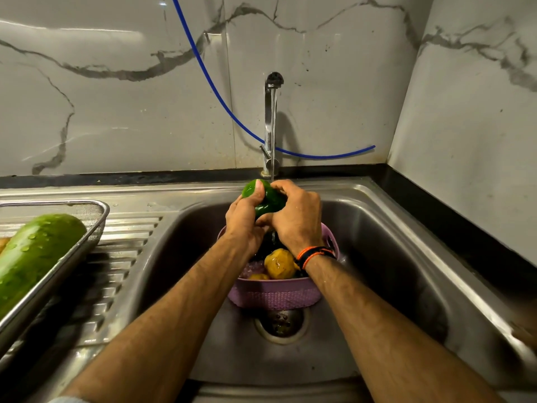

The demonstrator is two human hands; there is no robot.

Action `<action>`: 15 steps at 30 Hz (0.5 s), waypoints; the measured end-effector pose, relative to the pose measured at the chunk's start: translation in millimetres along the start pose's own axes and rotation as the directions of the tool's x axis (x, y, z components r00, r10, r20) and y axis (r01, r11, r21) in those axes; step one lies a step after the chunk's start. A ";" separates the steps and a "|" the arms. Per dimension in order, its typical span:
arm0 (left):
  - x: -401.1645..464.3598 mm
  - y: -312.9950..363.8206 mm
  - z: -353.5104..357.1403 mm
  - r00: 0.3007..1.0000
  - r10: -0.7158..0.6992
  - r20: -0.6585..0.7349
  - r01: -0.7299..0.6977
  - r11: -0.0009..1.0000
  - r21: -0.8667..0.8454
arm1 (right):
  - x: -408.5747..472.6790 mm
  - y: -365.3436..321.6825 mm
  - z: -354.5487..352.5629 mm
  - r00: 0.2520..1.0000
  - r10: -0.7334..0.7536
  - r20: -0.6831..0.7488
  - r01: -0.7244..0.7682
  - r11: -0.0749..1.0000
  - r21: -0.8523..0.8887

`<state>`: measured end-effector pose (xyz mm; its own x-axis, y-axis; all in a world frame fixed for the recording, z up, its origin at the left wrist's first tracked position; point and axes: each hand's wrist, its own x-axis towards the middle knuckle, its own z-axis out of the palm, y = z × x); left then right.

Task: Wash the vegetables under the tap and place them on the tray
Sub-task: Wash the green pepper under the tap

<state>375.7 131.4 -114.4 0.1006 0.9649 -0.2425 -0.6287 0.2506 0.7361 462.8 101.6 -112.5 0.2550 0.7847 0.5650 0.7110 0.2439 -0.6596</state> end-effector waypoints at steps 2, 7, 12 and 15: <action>-0.4 -0.3 0.4 1.000 0.006 0.003 -0.006 1.000 -0.008 | 0.1 0.3 0.3 1.000 0.011 0.004 -0.011 1.000 0.006; -1.5 0.9 -1.8 1.000 0.011 -0.012 -0.011 1.000 -0.013 | 3.7 -0.6 -1.3 0.993 0.003 0.121 -0.008 0.999 0.042; -2.0 -1.6 -0.8 0.999 0.019 -0.049 -0.021 0.999 -0.030 | -0.5 -1.7 -2.2 0.999 -0.027 0.046 0.028 0.999 -0.025; -3.7 1.6 -0.9 1.000 -0.022 0.003 0.022 0.998 -0.056 | 1.4 -2.5 -0.5 0.998 -0.001 0.058 0.001 1.000 -0.001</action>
<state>373.6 128.2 -113.0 0.1163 0.9595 -0.2567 -0.6689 0.2667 0.6939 461.7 101.8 -109.8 0.2156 0.8163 0.5359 0.7116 0.2444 -0.6586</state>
